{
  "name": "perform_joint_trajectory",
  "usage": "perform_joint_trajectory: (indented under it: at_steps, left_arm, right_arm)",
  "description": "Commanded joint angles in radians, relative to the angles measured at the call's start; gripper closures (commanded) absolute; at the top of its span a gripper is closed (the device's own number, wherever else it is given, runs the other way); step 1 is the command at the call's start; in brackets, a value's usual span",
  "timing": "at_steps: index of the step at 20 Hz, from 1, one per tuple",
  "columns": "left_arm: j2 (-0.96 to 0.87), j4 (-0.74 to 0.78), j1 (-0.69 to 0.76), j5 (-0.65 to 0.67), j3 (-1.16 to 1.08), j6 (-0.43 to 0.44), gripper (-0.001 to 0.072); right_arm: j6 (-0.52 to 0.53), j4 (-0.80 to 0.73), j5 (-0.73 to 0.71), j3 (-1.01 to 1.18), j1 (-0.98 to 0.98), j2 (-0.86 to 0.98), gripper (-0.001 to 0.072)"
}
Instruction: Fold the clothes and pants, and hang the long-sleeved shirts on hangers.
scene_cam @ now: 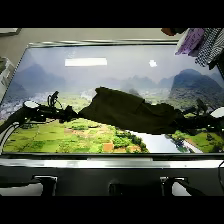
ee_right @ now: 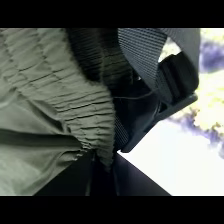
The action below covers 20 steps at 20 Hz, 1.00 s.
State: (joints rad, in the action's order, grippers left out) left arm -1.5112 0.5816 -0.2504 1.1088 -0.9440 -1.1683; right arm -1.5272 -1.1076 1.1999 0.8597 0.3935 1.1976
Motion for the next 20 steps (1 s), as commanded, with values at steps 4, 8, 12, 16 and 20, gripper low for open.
perform_joint_trajectory:
  at_steps: [4, 8, 12, 16, 20]
  left_arm:
    - [0.032, 0.195, -0.042, 0.184, -0.010, -0.002, 0.0697]
    - [0.035, 0.153, -0.035, 0.185, -0.010, -0.001, 0.0685]
    - [0.125, 0.060, -0.034, 0.153, -0.010, -0.002, 0.0503]
    - [0.247, 0.030, 0.060, -0.006, -0.010, -0.100, 0.0374]
    - [0.222, -0.053, 0.334, -0.294, -0.011, -0.146, 0.0387]
  right_arm:
    - [0.005, -0.023, 0.066, 0.000, 0.000, -0.001, 0.0664]
    - [0.038, -0.019, 0.053, 0.000, 0.000, -0.001, 0.0664]
    - [0.096, -0.042, -0.006, 0.018, 0.000, -0.001, 0.0664]
    - [0.106, -0.108, -0.020, 0.089, 0.000, 0.020, 0.0664]
    - [0.128, -0.103, 0.008, 0.102, 0.000, 0.039, 0.0664]
